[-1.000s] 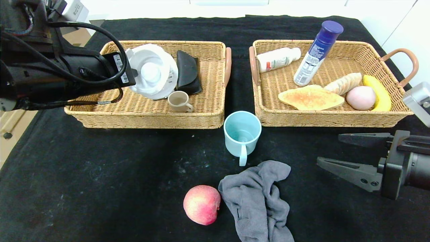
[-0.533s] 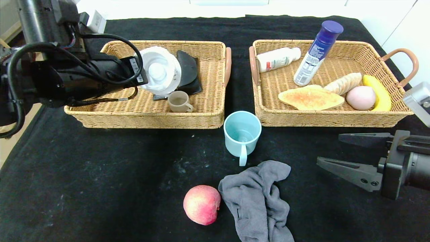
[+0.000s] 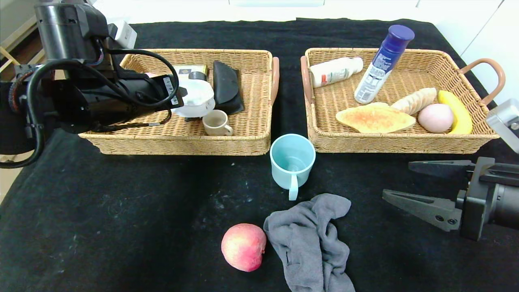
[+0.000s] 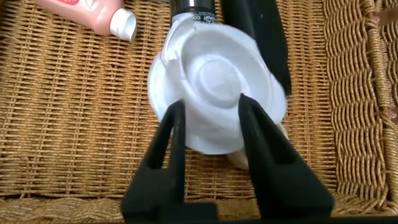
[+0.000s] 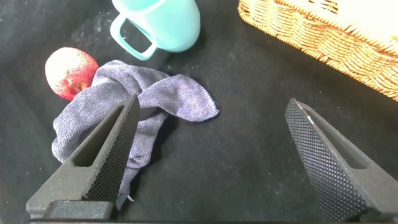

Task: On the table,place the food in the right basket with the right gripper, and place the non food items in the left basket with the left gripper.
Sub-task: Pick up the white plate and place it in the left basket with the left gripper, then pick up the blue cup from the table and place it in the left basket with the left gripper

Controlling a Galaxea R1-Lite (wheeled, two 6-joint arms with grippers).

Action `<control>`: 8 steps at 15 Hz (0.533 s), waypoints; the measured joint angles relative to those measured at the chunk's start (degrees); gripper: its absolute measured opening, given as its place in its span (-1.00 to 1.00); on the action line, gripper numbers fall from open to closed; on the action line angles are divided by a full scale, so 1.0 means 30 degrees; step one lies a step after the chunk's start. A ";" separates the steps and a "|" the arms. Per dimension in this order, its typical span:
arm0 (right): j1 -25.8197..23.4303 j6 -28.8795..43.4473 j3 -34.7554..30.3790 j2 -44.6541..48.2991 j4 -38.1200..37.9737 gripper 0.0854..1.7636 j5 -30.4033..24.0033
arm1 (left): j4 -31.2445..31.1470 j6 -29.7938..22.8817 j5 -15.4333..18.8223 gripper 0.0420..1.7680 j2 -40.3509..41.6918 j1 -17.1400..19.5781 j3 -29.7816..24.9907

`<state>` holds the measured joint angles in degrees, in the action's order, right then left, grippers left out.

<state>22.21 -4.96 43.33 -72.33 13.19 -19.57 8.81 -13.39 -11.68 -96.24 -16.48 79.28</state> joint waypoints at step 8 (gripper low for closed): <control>0.0000 0.0000 0.0000 0.0012 -0.0008 0.94 -0.0016 | -0.0037 -0.0012 0.0008 0.53 0.0512 -0.0211 -0.0500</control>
<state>22.21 -4.96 43.33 -72.29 13.17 -19.61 8.70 -13.42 -11.65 -94.71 -17.12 77.78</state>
